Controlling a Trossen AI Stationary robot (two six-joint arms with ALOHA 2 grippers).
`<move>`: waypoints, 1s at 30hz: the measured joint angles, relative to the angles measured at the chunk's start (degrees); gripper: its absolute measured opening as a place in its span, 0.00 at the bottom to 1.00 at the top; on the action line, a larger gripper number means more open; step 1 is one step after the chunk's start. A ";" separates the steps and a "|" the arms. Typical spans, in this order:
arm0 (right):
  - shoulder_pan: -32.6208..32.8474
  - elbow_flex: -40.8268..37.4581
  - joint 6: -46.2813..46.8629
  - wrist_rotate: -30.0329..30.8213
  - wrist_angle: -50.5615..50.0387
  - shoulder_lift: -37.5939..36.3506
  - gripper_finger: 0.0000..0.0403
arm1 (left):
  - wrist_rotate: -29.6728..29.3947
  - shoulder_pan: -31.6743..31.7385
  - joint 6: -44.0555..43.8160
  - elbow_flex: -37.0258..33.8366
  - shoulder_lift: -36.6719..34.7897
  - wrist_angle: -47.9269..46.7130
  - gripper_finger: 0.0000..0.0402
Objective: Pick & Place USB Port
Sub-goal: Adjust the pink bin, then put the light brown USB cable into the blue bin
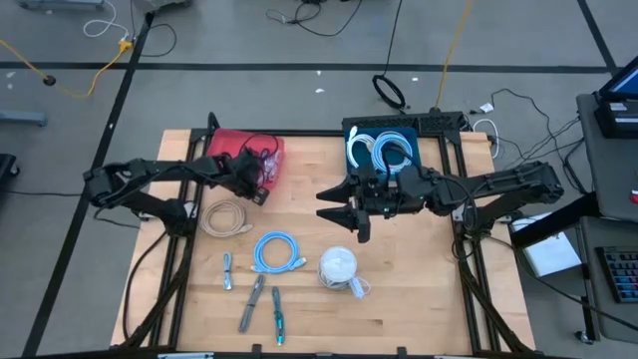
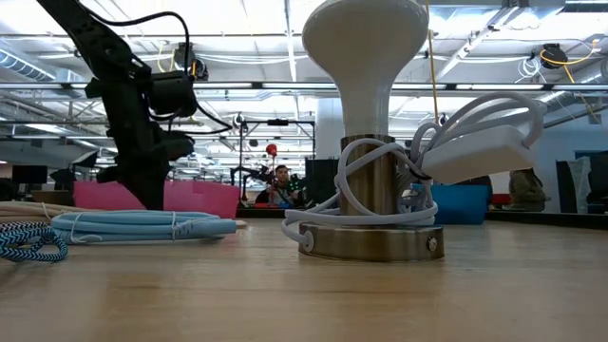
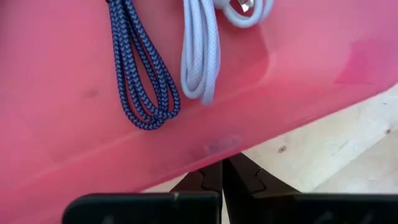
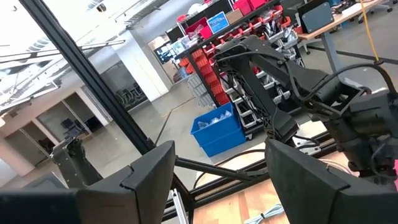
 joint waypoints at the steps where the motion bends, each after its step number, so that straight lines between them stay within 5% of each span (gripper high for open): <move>1: 0.00 0.00 0.17 0.00 -0.06 0.00 0.60 | 0.41 0.09 0.04 0.07 -0.29 -0.23 0.00; 8: -0.02 0.00 0.16 0.00 0.06 0.00 0.60 | 1.91 0.07 0.06 4.02 -5.55 -3.59 0.00; 13: -0.02 0.00 -0.37 -0.06 0.02 0.00 0.60 | 18.51 -1.90 0.75 9.26 -12.28 -10.69 0.00; 17: 0.27 0.00 -0.64 -0.16 0.00 0.00 0.60 | 20.63 -9.77 0.45 12.21 -19.99 -22.40 0.00; 21: 0.33 0.00 -0.67 -0.22 -1.00 0.00 0.60 | 15.46 -20.48 -2.69 12.91 -28.11 -34.40 0.00; 30: -0.61 0.00 -0.82 -0.25 -3.29 0.00 0.60 | -12.20 -43.73 -14.50 11.72 -35.02 -48.17 0.10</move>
